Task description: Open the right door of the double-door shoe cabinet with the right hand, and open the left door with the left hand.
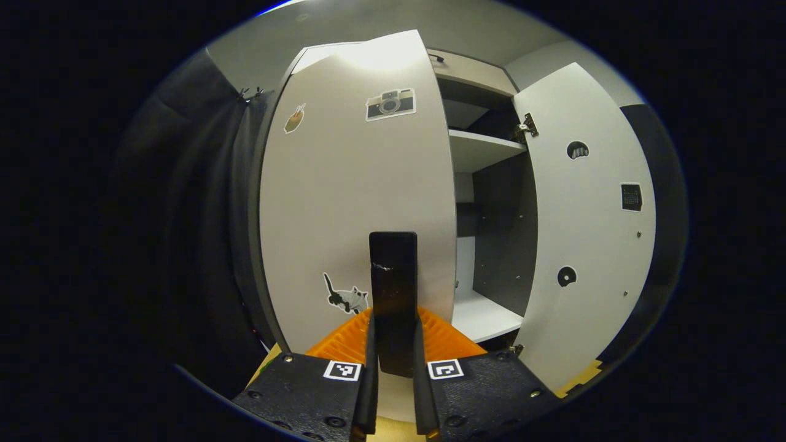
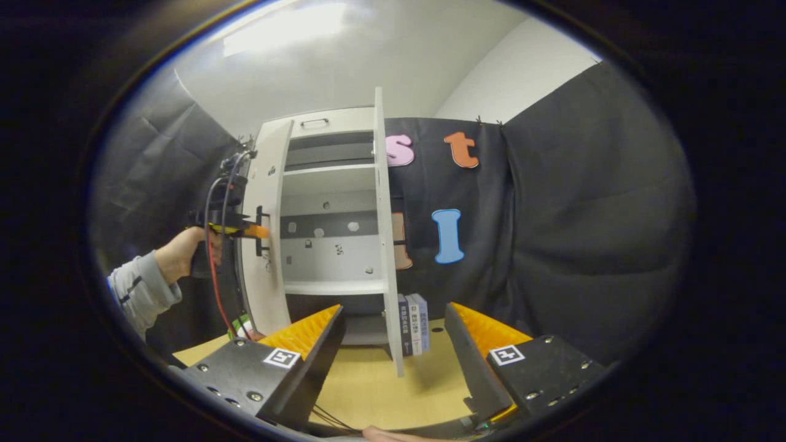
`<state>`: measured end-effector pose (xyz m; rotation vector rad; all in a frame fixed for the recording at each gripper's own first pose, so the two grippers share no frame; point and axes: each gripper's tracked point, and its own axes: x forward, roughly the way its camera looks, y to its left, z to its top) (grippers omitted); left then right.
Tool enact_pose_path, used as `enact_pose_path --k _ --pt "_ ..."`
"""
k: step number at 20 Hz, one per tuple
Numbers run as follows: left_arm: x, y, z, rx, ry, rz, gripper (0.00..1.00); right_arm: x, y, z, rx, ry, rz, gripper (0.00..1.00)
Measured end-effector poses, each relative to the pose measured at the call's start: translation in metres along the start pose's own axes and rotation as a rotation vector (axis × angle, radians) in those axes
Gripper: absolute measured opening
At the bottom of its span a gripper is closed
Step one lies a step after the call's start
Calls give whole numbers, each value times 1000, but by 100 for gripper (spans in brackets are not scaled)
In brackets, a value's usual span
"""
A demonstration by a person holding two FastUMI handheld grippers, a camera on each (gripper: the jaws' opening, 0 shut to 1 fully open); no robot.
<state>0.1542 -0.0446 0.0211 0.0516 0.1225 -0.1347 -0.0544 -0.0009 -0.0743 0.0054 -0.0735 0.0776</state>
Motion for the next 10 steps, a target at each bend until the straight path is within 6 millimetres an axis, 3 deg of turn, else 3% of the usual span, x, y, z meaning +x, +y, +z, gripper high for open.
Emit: enact_pose_path --k 2,9,10 --pt "-20 12 0 8 -7 -1 25 0 5 2 0 0 7 96" --pt "-59 46 -6 25 -5 21 26 8 19 1 14 6 14 96" --pt "-63 52 -4 16 -9 22 22 9 23 1 11 7 15 96"
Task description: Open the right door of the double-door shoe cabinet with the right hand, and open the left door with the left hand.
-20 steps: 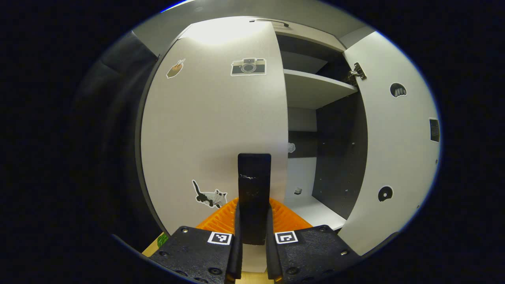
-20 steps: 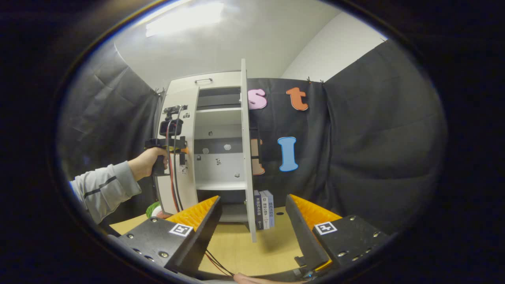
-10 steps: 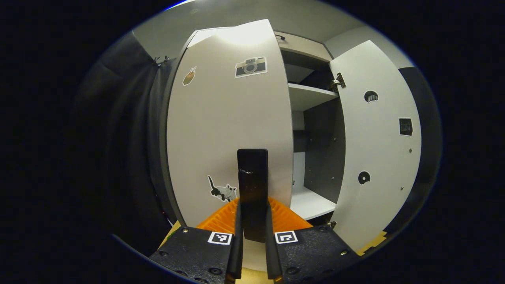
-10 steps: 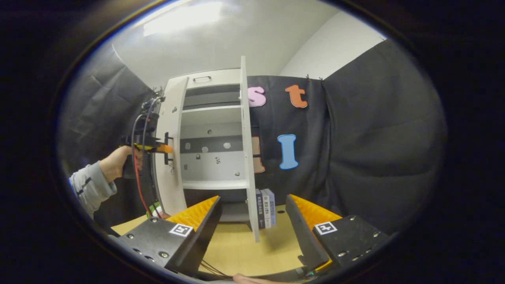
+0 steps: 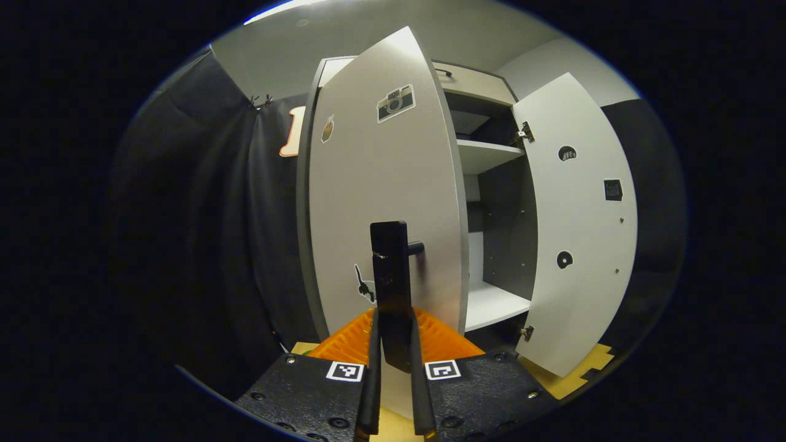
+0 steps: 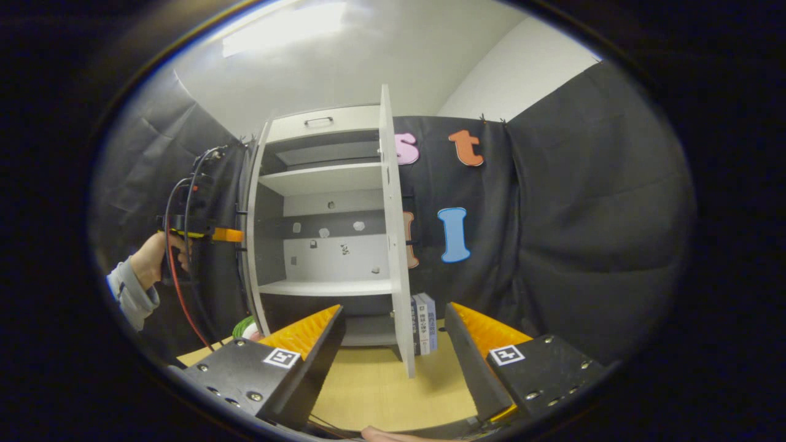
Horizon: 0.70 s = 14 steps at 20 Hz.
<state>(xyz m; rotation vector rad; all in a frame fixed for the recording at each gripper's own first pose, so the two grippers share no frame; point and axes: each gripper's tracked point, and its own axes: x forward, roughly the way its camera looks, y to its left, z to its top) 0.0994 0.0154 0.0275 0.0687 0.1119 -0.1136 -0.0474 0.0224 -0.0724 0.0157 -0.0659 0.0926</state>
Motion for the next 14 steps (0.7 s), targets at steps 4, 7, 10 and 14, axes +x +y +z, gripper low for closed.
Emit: enact_pose_path --k 4,7,10,14 --pt "-11 18 0 -21 0 1 20 6 16 -3 3 6 18 96" --pt "-17 25 0 -13 -15 10 19 9 26 -10 -12 20 29 96" --pt "-21 33 0 -11 -23 7 18 13 36 -15 -19 35 45 96" --pt "-27 45 -1 -14 -25 19 15 14 44 -19 -19 38 60 96"
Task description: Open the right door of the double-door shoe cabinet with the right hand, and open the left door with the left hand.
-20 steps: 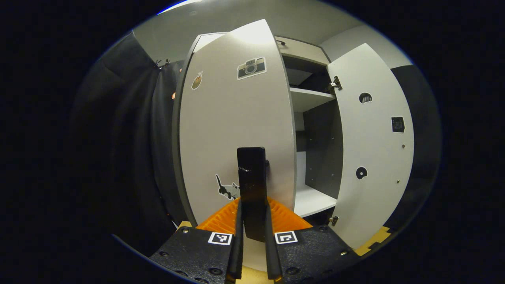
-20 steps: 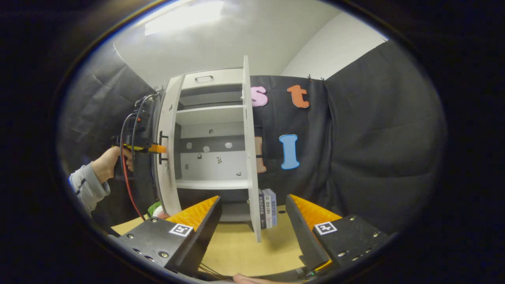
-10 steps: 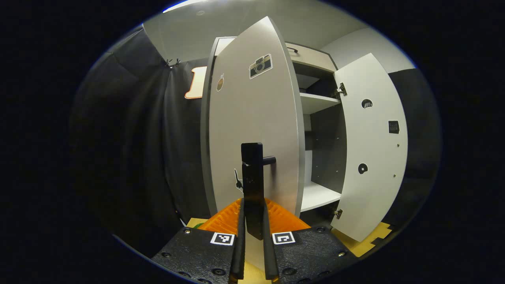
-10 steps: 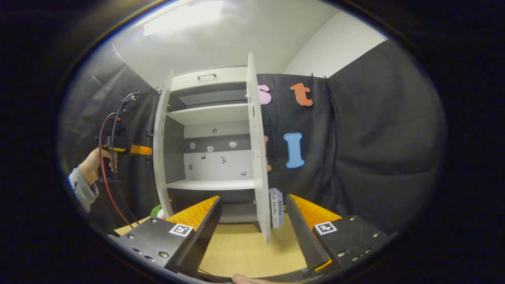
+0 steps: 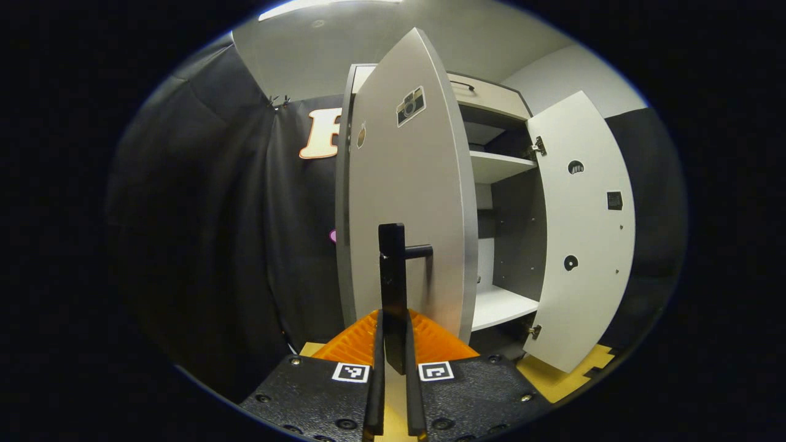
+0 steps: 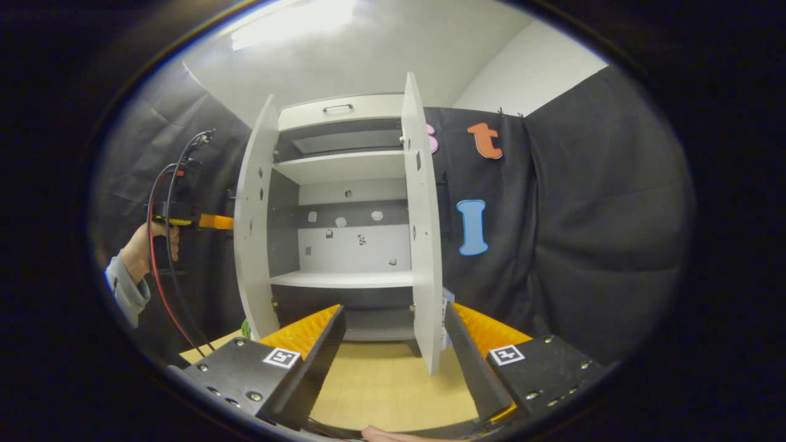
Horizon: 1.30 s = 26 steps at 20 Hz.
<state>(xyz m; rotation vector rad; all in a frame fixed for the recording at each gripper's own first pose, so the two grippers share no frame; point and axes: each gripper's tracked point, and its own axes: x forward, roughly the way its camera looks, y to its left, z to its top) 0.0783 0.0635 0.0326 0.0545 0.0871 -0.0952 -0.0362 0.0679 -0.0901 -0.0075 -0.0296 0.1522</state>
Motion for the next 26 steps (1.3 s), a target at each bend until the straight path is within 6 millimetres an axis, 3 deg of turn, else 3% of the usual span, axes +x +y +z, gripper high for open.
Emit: enact_pose_path --k 5,12,16,26 --pt "-6 23 0 23 -13 25 12 4 1 -4 16 8 -6 96" --pt "-6 82 -2 37 -1 98 3 11 10 -6 34 12 4 96" --pt "-8 82 -2 -17 0 2 1 15 23 -3 41 12 7 96" --pt "-8 83 -3 -17 4 24 1 16 28 -4 38 16 21 96"
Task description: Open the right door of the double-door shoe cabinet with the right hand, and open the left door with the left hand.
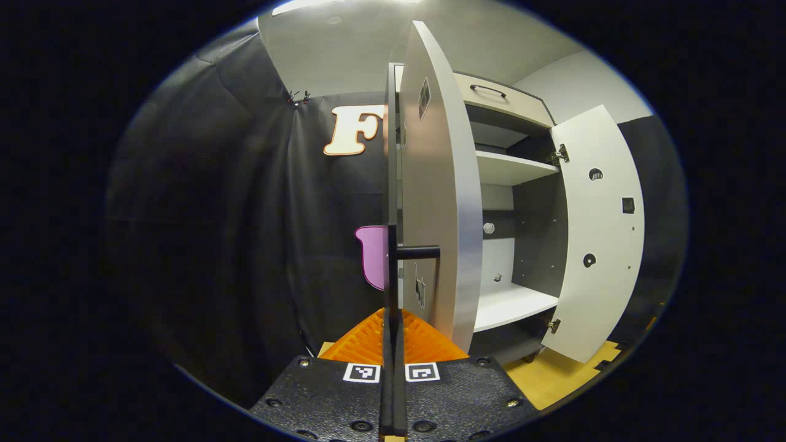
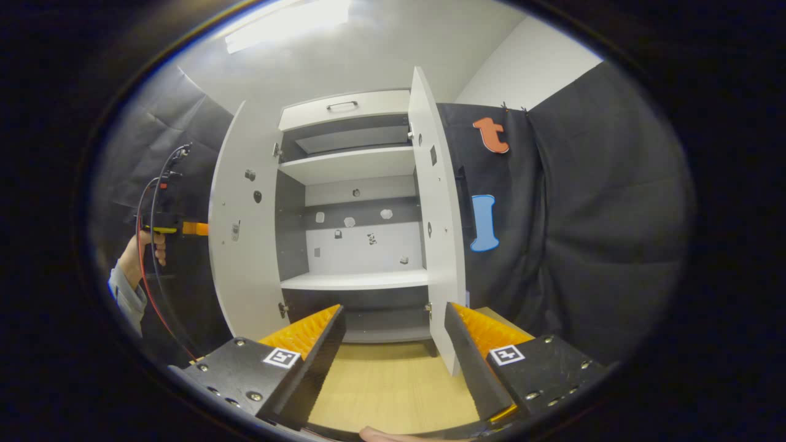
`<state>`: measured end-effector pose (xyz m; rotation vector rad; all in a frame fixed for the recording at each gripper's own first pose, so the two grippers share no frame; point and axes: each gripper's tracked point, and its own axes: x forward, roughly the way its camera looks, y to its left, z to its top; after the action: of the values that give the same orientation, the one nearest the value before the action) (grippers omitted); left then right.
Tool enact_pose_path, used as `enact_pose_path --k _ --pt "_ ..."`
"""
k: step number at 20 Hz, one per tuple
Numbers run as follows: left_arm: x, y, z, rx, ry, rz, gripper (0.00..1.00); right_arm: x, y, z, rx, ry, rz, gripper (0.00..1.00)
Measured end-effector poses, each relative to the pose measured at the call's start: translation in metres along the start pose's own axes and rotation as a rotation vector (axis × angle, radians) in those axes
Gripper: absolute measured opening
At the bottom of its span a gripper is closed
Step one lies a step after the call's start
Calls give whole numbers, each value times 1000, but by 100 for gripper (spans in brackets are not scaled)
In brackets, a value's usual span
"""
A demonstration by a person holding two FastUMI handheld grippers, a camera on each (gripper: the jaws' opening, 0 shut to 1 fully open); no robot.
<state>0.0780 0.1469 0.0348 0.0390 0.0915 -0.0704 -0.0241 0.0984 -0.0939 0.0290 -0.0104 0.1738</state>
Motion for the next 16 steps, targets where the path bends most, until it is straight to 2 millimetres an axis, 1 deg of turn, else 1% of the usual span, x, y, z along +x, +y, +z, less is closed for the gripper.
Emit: enact_pose_path --k 2,4,5,6,7,8,9,11,12,13,14,16 --pt "-2 2 0 4 -6 15 2 2 0 -1 2 2 3 96" --pt "-9 1 6 -3 -45 24 6 3 0 -2 0 2 3 96" --pt "-13 7 10 2 -69 61 7 4 -1 -5 -3 6 1 96" --pt "-17 9 15 4 -96 83 18 7 -2 -6 -6 9 -3 96" --pt "-28 8 20 -5 -111 105 27 8 -3 -9 -7 15 -7 96" --pt "-40 4 23 -17 -124 107 36 10 -4 -11 -7 19 -11 96" --pt "-48 -3 25 -30 -127 104 43 11 -4 -12 -7 23 -11 96" --pt "-63 -11 19 -21 -106 116 64 11 -4 -13 -10 27 -8 96" --pt "-69 -15 17 -18 -94 124 71 11 -4 -13 -9 25 -8 96" --pt "-75 -21 16 -12 -89 130 75 10 -4 -12 -8 22 -7 96" --pt "-81 -22 14 -5 -80 148 85 9 -4 -11 -7 19 -5 96" --pt "-93 -25 7 2 -53 173 99 7 -4 -9 -2 12 -5 96"
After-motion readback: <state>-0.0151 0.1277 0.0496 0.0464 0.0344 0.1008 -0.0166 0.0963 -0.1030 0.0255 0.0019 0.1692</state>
